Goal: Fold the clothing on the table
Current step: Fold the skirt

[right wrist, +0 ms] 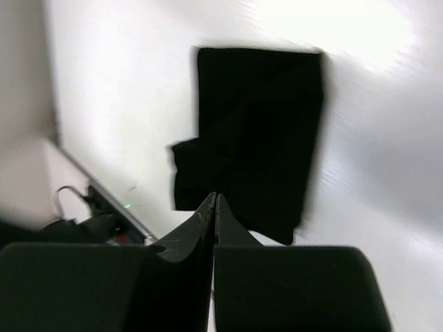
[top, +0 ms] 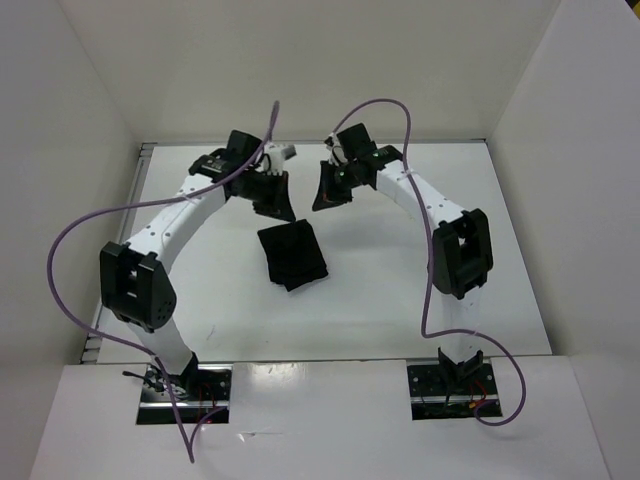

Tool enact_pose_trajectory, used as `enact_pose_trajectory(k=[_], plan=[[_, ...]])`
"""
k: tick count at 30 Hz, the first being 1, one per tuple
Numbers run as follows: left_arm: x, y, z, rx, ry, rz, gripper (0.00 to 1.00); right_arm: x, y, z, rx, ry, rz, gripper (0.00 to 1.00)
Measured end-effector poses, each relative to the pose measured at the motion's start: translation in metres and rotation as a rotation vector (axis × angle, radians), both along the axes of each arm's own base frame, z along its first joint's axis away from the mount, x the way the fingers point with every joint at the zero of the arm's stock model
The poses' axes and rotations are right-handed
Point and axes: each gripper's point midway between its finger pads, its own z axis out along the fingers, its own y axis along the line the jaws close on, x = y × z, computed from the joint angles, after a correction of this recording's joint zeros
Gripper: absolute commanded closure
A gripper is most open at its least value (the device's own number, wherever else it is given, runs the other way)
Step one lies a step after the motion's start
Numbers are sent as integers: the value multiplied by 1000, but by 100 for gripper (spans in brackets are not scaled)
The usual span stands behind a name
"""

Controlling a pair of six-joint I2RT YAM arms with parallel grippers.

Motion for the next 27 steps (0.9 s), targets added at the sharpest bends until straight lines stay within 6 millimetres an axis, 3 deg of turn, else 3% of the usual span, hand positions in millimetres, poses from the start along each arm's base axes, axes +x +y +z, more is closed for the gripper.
enact_pose_trajectory(k=[4,7,10,13,15,24,27], plan=[[-42,-37,-17,-7,79,-174,95,-9,-22,-47,-131,87,-85,100],[-59,-49,-46,12,163,-232,95,-13,-31,-63,-179,115,-115,100],[-63,-47,-87,77,255,-216,94,-13,-34,-67,-193,119,-134,100],[-54,-36,-116,133,303,-165,94,-19,-36,-68,-189,131,-136,100],[-42,-27,-124,152,303,-119,93,-26,-35,-68,-173,145,-124,100],[6,-3,-139,264,224,5,92,-58,-17,-76,-93,230,-23,100],[18,19,-143,325,206,70,92,-66,-8,-75,-83,236,8,100]])
